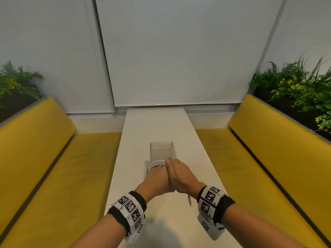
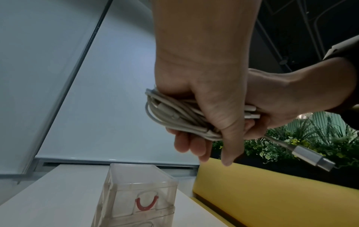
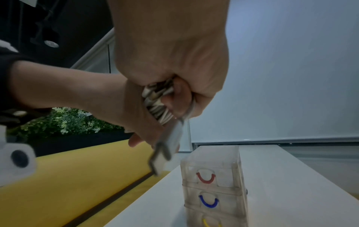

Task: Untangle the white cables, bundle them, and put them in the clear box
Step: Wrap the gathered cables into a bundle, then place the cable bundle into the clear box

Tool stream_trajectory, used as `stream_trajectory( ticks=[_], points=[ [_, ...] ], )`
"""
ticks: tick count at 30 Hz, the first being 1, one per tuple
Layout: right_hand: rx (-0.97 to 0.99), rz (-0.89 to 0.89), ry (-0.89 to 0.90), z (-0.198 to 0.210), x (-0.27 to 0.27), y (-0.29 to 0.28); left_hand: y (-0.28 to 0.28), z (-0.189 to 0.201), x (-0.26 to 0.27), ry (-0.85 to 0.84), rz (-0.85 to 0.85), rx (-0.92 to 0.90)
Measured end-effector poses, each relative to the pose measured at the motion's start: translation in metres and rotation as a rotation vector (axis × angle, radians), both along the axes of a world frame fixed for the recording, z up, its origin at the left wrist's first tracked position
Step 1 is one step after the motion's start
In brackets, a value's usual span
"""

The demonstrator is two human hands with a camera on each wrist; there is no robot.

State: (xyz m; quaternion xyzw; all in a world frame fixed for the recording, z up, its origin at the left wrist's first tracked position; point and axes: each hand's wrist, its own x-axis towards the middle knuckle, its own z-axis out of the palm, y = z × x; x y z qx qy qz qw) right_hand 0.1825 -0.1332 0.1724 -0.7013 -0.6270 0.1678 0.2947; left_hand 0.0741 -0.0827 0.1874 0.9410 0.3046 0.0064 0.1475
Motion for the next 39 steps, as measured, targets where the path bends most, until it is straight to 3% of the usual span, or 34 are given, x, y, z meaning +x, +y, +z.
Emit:
stream_trajectory(
  ticks=[7, 12, 14, 16, 17, 19, 22, 24, 27, 30, 33, 36, 39],
  points=[
    [0.057, 0.004, 0.138, 0.000, 0.018, 0.008, 0.012, -0.009, -0.002, -0.193, -0.147, 0.116],
    [0.016, -0.103, 0.131, -0.002, 0.038, 0.015, 0.021, -0.019, -0.003, -0.509, -0.307, 0.335],
    [-0.033, -0.206, 0.120, -0.007, 0.053, 0.016, 0.022, -0.015, -0.005, -0.644, -0.293, 0.493],
    [-0.041, -0.356, 0.297, -0.011, 0.060, 0.017, 0.019, -0.009, -0.008, -0.755, -0.155, 0.546],
    [-0.022, -0.436, 0.419, -0.012, 0.061, 0.018, 0.016, -0.010, -0.008, -0.809, -0.041, 0.479],
    [0.056, -0.556, 0.633, -0.011, 0.061, 0.021, 0.011, -0.014, -0.004, -0.889, 0.243, 0.162],
    [0.144, -0.650, 0.857, -0.011, 0.056, 0.029, 0.010, -0.017, 0.005, -0.827, 0.644, -0.608],
    [0.207, -0.689, 0.960, -0.011, 0.051, 0.032, 0.008, -0.014, 0.007, -0.625, 0.656, -1.038],
    [0.280, -0.741, 0.949, -0.012, 0.043, 0.034, 0.008, -0.013, 0.003, -0.417, 0.363, -1.394],
    [0.306, -0.755, 0.877, -0.012, 0.037, 0.031, 0.015, -0.015, -0.002, -0.389, 0.126, -1.405],
    [0.294, -0.782, 0.883, -0.010, 0.033, 0.028, 0.015, -0.018, 0.003, -0.495, 0.051, -1.275],
    [0.307, -0.816, 0.985, -0.015, 0.029, 0.032, 0.008, -0.025, 0.011, -0.741, 0.155, -1.130],
    [0.323, -0.883, 1.224, -0.024, 0.035, 0.045, 0.005, -0.036, 0.014, -0.987, 0.305, -1.050]
  ],
)
